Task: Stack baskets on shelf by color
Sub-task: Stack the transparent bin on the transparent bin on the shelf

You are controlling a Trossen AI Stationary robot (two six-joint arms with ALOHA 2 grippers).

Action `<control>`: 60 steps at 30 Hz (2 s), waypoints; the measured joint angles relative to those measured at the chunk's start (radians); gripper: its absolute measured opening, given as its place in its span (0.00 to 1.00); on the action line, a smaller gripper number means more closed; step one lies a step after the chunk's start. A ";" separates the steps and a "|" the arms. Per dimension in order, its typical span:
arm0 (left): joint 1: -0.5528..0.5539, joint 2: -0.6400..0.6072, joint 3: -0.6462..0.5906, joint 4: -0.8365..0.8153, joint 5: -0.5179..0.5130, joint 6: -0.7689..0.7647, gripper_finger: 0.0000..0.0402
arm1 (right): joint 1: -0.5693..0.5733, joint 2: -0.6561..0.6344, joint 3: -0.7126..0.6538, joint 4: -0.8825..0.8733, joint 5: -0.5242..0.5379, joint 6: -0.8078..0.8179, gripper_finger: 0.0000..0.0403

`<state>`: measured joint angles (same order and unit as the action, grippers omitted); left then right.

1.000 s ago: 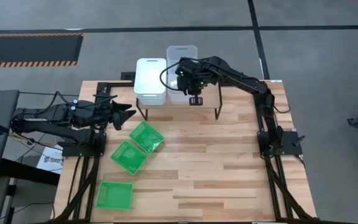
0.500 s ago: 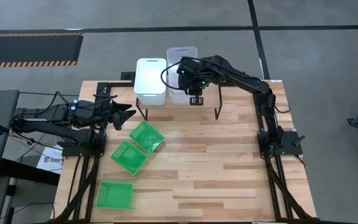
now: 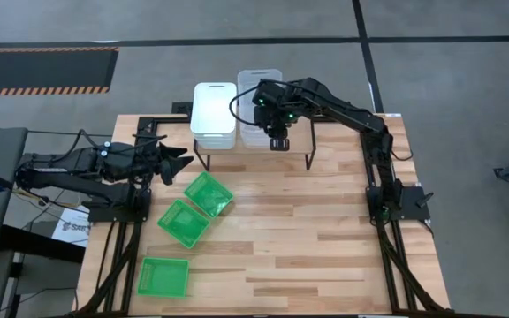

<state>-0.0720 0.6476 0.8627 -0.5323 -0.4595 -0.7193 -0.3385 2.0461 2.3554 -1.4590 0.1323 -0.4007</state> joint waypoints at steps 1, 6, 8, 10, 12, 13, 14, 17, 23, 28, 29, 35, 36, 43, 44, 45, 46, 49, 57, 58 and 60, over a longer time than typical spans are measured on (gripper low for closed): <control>0.000 0.000 0.000 0.000 0.000 0.000 0.61 | 0.002 -0.006 0.000 0.001 0.000 0.000 0.43; 0.000 0.000 0.000 0.000 0.000 0.000 0.61 | 0.002 -0.035 0.000 0.005 0.000 -0.012 0.41; 0.000 0.000 0.000 0.000 0.000 0.000 0.61 | 0.003 -0.042 0.000 0.013 0.000 -0.015 0.40; 0.000 0.000 0.000 0.000 0.000 0.000 0.61 | -0.003 -0.046 0.000 0.014 0.000 -0.015 0.39; 0.000 0.000 0.000 0.000 -0.001 0.000 0.61 | -0.005 -0.048 0.000 0.021 0.000 -0.016 0.38; 0.000 0.000 0.000 0.000 -0.003 0.000 0.61 | -0.005 -0.049 0.000 0.026 0.000 -0.016 0.38; 0.000 0.000 0.000 0.000 -0.008 -0.001 0.61 | -0.005 -0.049 0.000 0.031 0.000 -0.020 0.38; 0.000 0.000 0.000 0.000 -0.018 -0.004 0.61 | -0.005 -0.049 0.000 0.039 0.000 -0.030 0.39; 0.000 0.000 0.000 0.000 -0.024 -0.009 0.61 | -0.004 -0.049 0.000 0.046 0.000 -0.045 0.40; 0.000 0.000 0.000 0.000 -0.024 -0.010 0.61 | -0.004 -0.047 -0.004 0.047 0.000 -0.045 0.37; 0.000 0.000 0.000 0.000 -0.024 -0.010 0.61 | -0.003 -0.047 -0.004 0.047 0.000 -0.045 0.37; 0.000 0.000 0.000 0.000 -0.029 -0.011 0.61 | -0.002 -0.046 -0.004 0.056 -0.001 -0.052 0.37; 0.000 0.000 0.000 0.000 -0.030 -0.011 0.61 | -0.002 -0.046 -0.004 0.057 -0.003 -0.052 0.37; 0.000 0.000 0.000 0.000 -0.032 -0.010 0.61 | -0.004 -0.047 -0.002 0.181 0.024 -0.053 0.36; 0.000 0.000 0.000 0.000 -0.032 -0.010 0.61 | -0.006 -0.051 -0.002 0.223 0.060 -0.054 0.35; 0.000 0.000 0.000 0.000 -0.032 -0.010 0.61 | -0.009 -0.055 -0.002 0.275 0.103 -0.056 0.35; 0.000 0.000 0.000 0.000 -0.031 -0.010 0.61 | -0.014 -0.058 -0.001 0.327 0.153 -0.066 0.34; 0.000 0.000 0.000 0.000 -0.031 -0.009 0.61 | -0.038 -0.061 0.000 0.505 0.281 -0.112 0.33; 0.000 0.000 0.000 -0.005 -0.042 -0.008 0.61 | -0.135 -0.016 -0.024 0.756 0.315 -0.091 0.31; 0.000 0.000 0.000 -0.010 -0.047 -0.008 0.61 | -0.140 -0.006 -0.027 0.786 0.319 -0.090 0.31; 0.000 0.000 0.000 -0.020 -0.054 -0.008 0.61 | -0.170 0.007 -0.034 0.745 0.315 -0.074 0.30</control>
<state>-0.0721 0.6476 0.8627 -0.5527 -0.5136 -0.7269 -0.5085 2.0526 2.3211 -0.7141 0.4476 -0.4743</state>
